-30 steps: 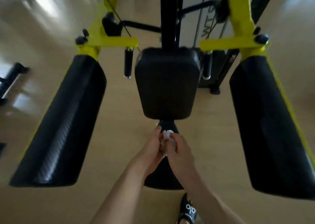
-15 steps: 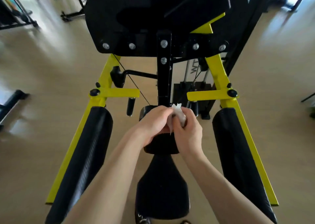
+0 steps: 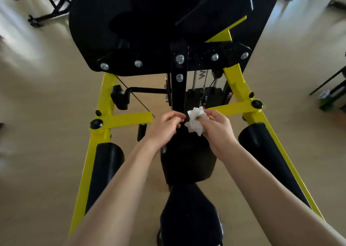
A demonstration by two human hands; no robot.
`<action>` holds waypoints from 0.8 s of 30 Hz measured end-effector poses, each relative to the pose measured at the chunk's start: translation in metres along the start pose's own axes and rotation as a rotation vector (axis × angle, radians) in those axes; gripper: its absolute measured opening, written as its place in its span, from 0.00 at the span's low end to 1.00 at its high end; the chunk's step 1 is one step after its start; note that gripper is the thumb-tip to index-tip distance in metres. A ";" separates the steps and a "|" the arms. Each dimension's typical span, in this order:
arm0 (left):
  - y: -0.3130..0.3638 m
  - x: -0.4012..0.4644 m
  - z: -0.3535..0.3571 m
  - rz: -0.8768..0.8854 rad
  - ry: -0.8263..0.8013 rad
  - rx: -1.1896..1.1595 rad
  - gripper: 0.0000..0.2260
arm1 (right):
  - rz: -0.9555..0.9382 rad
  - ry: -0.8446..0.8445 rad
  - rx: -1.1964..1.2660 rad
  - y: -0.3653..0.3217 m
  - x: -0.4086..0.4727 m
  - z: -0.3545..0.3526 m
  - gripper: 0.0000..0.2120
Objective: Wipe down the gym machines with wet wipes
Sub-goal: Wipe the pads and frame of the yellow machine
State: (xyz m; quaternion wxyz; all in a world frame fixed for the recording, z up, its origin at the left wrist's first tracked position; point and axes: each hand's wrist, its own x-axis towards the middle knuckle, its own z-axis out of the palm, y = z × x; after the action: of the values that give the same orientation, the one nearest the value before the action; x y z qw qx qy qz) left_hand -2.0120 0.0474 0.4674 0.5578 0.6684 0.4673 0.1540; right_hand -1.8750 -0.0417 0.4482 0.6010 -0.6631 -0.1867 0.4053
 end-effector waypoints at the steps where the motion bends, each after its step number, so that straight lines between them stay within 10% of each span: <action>1: -0.003 0.006 0.001 -0.008 0.062 -0.011 0.10 | -0.012 0.008 -0.042 -0.002 0.012 -0.004 0.07; 17: -0.020 0.021 0.046 -0.107 0.553 0.340 0.05 | -0.225 -0.771 -1.284 0.030 0.122 0.013 0.11; 24: -0.019 0.023 0.047 -0.136 0.569 0.392 0.06 | -0.383 -0.901 -1.349 0.039 0.137 0.010 0.13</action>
State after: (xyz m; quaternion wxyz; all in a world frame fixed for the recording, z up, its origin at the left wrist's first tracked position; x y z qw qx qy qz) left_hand -1.9742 0.0366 0.4275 0.2754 0.6605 0.6682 0.2037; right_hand -1.8097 0.0571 0.3693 0.0010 -0.6122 -0.7214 0.3237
